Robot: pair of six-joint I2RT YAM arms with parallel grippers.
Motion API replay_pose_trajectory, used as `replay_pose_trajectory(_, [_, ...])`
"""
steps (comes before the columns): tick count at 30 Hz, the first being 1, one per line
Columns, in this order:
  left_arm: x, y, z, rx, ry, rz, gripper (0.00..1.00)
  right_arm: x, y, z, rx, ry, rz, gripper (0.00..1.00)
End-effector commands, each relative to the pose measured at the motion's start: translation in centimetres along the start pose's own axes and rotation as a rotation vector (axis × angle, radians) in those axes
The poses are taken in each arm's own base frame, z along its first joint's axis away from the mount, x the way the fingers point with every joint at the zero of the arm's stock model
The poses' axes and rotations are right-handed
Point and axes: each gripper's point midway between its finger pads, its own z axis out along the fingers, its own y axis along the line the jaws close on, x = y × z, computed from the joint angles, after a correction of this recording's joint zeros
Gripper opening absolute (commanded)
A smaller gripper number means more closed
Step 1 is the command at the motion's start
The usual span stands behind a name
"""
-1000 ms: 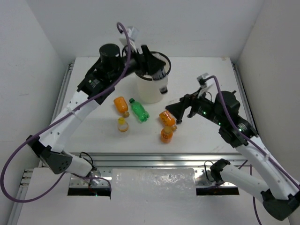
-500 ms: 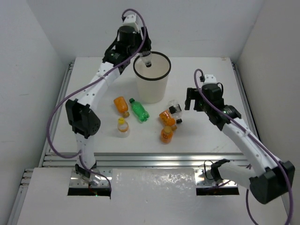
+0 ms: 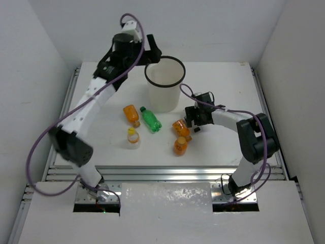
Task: Put the plastic bottles in the bin
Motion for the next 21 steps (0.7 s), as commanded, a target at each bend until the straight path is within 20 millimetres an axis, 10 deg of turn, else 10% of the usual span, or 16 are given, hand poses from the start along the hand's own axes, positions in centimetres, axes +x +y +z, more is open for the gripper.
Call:
replay_pose_trajectory(1, [-0.8, -2.0, -7.2, 0.100, -0.047, -0.055, 0.98, -4.6, 0.6, 0.9, -0.043, -0.128, -0.014, 0.82])
replay_pose_trajectory(2, [-2.8, -2.8, -10.8, 0.145, -0.126, -0.069, 0.98, -4.7, 0.6, 1.3, -0.045, -0.130, -0.016, 0.76])
replay_pose_trajectory(4, [1.6, -2.1, -12.1, 0.168, -0.061, -0.084, 0.99, -4.5, 0.0, 2.0, -0.042, -0.123, 0.008, 0.69])
replay_pose_trajectory(5, [0.8, -2.5, -14.9, 0.202, -0.107, -0.089, 0.99, -4.4, -0.1, 2.2, -0.040, -0.122, 0.013, 0.64])
replay_pose_trajectory(10, [5.8, -1.1, -17.7, 0.216, -0.050, -0.101, 0.99, -3.6, -1.1, 0.0, 0.002, -0.168, 0.056, 0.28])
replay_pose_trajectory(15, [7.5, -5.3, -18.9, 0.434, 0.007, -0.116, 1.00, -5.3, 0.2, -8.5, -0.079, -0.377, 0.118, 0.25])
replay_pose_trajectory(21, [9.8, -13.3, -20.4, 0.832, 0.096, -0.101, 1.00, -6.0, 10.8, -22.3, -0.767, -0.611, -0.011, 0.24])
